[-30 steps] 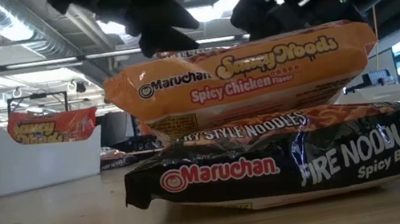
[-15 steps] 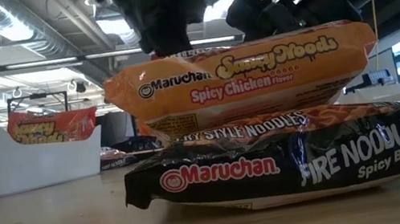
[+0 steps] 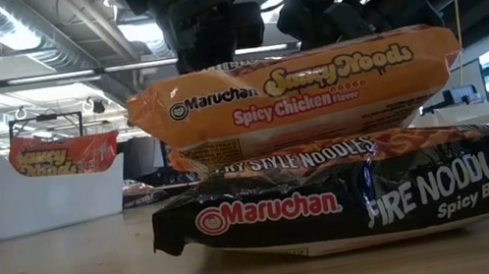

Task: Sort Maruchan noodles
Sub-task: Put the top orange noodle into the left white bin

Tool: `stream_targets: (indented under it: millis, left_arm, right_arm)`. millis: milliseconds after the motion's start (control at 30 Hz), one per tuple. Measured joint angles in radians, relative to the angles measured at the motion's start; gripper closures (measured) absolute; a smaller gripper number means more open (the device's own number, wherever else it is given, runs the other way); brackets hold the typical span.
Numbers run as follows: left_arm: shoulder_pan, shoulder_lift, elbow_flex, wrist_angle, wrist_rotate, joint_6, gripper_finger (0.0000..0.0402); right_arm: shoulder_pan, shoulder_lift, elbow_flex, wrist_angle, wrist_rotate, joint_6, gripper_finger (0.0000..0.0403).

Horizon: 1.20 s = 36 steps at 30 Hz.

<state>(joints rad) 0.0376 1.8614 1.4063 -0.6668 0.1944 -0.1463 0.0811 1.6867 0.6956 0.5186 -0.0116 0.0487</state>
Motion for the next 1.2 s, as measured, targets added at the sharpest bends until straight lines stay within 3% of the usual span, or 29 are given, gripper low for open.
stream_targets:
  millis: [167,333,633,933,1200]
  left_arm:
    - [0.0,0.0,0.0,-0.006,-0.014,0.009,0.0251]
    - [-0.001,-0.05,-0.004,-0.068,-0.059,0.021,0.0276]
    - [-0.023,-0.24,-0.003,-0.276,-0.214,0.0,0.0286]
    - [-0.096,-0.431,-0.019,-0.604,-0.418,-0.113,0.0287]
    - [-0.118,-0.598,-0.23,-0.652,-0.432,-0.168,0.0287]
  right_arm:
    - [-0.003,0.0,0.0,0.0,0.002,0.05,0.0306]
    - [-0.004,-0.026,0.0,-0.003,-0.043,0.039,0.0248]
    - [-0.002,-0.209,0.0,-0.223,-0.079,-0.004,0.0168]
    - [-0.002,-0.228,-0.004,-0.293,-0.066,-0.005,0.0163]
    - [-0.002,-0.227,-0.004,-0.287,-0.06,-0.008,0.0166]
